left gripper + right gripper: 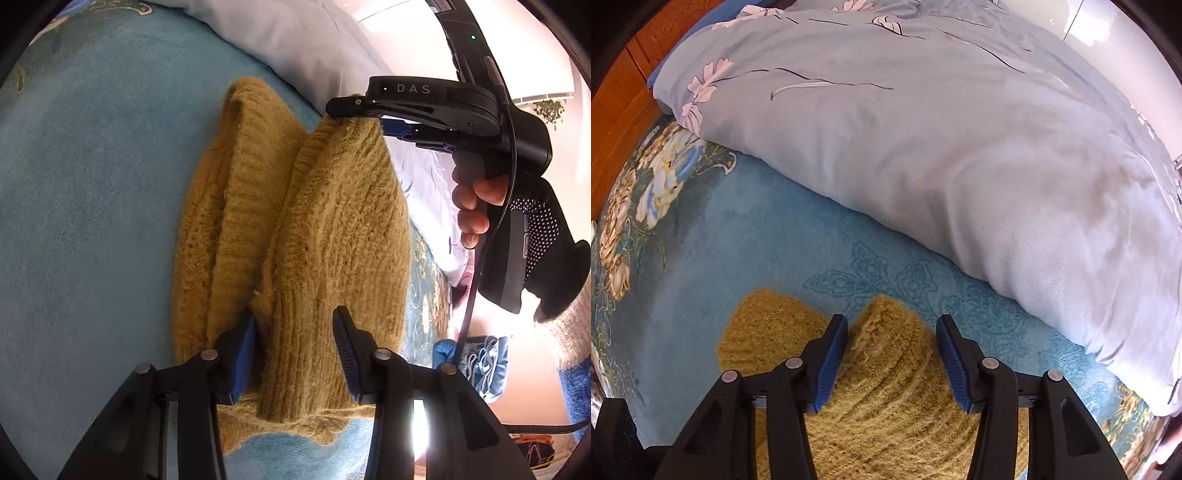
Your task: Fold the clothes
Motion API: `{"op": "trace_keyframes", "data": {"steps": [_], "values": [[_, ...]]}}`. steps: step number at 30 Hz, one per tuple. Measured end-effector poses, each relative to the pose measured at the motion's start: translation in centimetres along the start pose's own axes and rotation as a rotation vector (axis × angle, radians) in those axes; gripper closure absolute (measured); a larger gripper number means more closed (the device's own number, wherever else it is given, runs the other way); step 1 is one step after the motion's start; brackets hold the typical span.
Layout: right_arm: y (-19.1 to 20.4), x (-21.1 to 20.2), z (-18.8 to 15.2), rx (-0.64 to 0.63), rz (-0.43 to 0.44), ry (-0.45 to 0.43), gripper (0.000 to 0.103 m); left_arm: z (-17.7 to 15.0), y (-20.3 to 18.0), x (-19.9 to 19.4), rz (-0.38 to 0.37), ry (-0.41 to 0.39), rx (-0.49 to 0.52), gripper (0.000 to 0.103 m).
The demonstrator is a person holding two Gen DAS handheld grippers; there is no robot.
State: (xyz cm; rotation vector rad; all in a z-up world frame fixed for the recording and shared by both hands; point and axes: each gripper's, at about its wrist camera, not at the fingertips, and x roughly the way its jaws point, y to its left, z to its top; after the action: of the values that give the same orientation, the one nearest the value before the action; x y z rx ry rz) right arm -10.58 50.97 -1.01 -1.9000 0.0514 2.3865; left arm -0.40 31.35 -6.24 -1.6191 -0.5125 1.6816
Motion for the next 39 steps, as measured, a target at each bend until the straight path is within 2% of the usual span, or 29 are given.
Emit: {"op": "trace_keyframes", "data": {"steps": [2,3,4,5,9,12,15,18,22,24,28,34,37,39], "values": [[-0.1,0.1,-0.2,-0.003,0.010,0.005,0.066,0.0,0.3,0.2,-0.004,-0.003,-0.017,0.064],[-0.1,0.0,-0.3,-0.004,0.009,0.007,0.073,0.0,0.2,0.2,0.001,-0.008,-0.012,0.071],[-0.2,0.0,-0.4,-0.005,0.009,0.010,0.075,0.0,0.0,0.2,0.009,-0.013,0.000,0.079],[-0.3,0.0,-0.5,-0.004,0.008,0.011,0.077,0.0,-0.3,0.1,0.015,-0.023,0.013,0.079],[-1.2,-1.2,-1.1,0.032,0.014,-0.032,0.079,-0.6,-1.7,-1.0,0.017,-0.054,0.021,0.083],[-0.9,-3.4,-1.6,0.031,0.022,-0.074,0.079,-1.5,-2.6,-2.7,-0.023,-0.077,-0.001,0.083],[0.8,-5.9,-1.8,-0.019,0.047,-0.112,0.079,-2.8,-3.3,-4.8,-0.039,-0.102,0.001,0.083],[3.2,-6.7,-1.4,-0.073,0.094,-0.118,0.079,-3.3,-2.3,-6.9,0.000,-0.127,-0.012,0.083],[7.1,-4.1,-0.7,-0.127,0.146,-0.075,0.079,-3.4,0.0,-7.1,0.076,-0.121,-0.053,0.083],[8.5,-2.1,-0.7,-0.148,0.139,-0.043,0.079,-3.3,0.4,-7.5,0.083,-0.096,-0.082,0.083],[8.4,0.4,-0.9,-0.101,0.143,-0.008,0.079,-3.3,2.0,-6.3,0.127,-0.073,-0.072,0.083],[8.2,0.0,-0.8,-0.085,0.148,-0.021,0.074,-3.0,2.7,-6.7,0.097,-0.061,-0.093,0.079],[8.0,-1.7,-1.2,-0.081,0.143,-0.070,0.064,-2.7,4.0,-9.0,0.086,-0.058,-0.096,0.070],[7.3,-3.2,-1.4,-0.057,0.144,-0.115,0.053,-2.3,3.8,-10.1,0.114,-0.062,-0.087,0.064]]}}
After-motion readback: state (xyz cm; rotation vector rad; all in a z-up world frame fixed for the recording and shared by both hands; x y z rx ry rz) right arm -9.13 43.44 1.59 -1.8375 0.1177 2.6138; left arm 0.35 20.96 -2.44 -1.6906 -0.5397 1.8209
